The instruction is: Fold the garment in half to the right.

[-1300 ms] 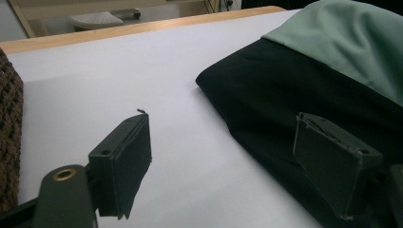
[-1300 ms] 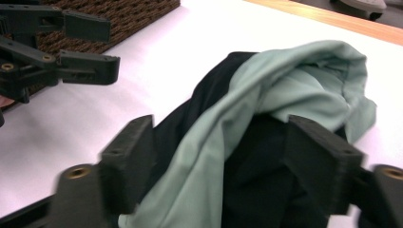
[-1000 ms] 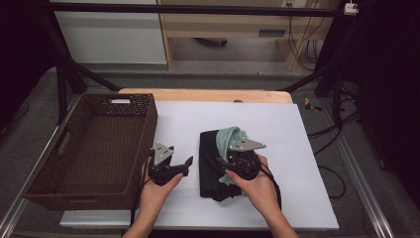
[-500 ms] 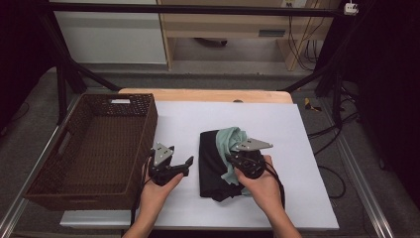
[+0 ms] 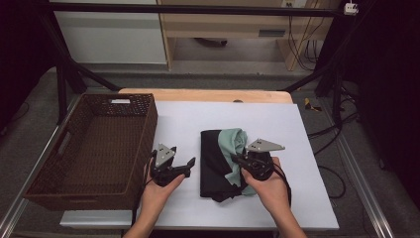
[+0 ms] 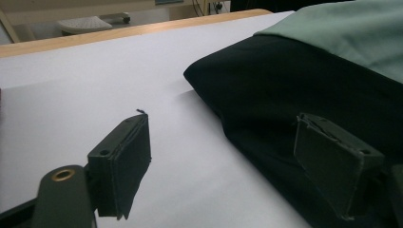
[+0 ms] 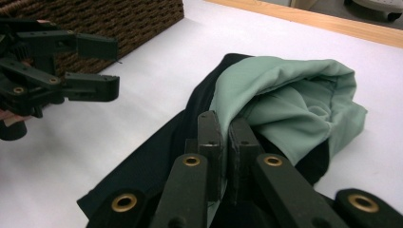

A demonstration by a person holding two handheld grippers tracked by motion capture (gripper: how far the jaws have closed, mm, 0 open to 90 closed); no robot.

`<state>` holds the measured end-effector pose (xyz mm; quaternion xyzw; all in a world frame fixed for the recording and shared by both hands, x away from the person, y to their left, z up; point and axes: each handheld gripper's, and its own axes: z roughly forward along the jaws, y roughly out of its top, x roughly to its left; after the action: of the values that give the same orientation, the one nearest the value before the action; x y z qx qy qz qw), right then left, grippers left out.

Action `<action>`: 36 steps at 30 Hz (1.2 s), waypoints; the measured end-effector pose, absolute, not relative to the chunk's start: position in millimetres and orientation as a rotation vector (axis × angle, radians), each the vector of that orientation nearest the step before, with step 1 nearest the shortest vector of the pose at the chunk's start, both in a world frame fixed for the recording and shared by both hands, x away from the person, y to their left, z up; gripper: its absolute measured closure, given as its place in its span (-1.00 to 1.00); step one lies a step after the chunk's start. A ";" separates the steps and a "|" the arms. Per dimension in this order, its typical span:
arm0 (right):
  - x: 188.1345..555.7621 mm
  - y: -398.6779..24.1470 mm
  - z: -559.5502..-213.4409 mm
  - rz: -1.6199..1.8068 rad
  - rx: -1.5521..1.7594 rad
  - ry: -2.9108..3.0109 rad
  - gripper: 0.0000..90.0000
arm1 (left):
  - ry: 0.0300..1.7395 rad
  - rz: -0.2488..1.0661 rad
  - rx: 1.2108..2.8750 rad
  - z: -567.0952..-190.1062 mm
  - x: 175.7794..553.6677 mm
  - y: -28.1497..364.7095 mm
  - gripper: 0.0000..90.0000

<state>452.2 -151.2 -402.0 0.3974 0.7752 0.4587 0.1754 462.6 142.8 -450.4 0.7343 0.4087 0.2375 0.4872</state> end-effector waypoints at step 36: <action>440.0 -178.8 -435.1 1.122 1.055 2.152 0.92 | 1.008 0.590 1.772 -457.0 464.3 141.4 -0.85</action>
<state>440.0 -178.8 -435.1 0.3866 0.7883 0.4112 0.2451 464.3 141.4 -457.0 0.7288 0.4148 0.2425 0.4878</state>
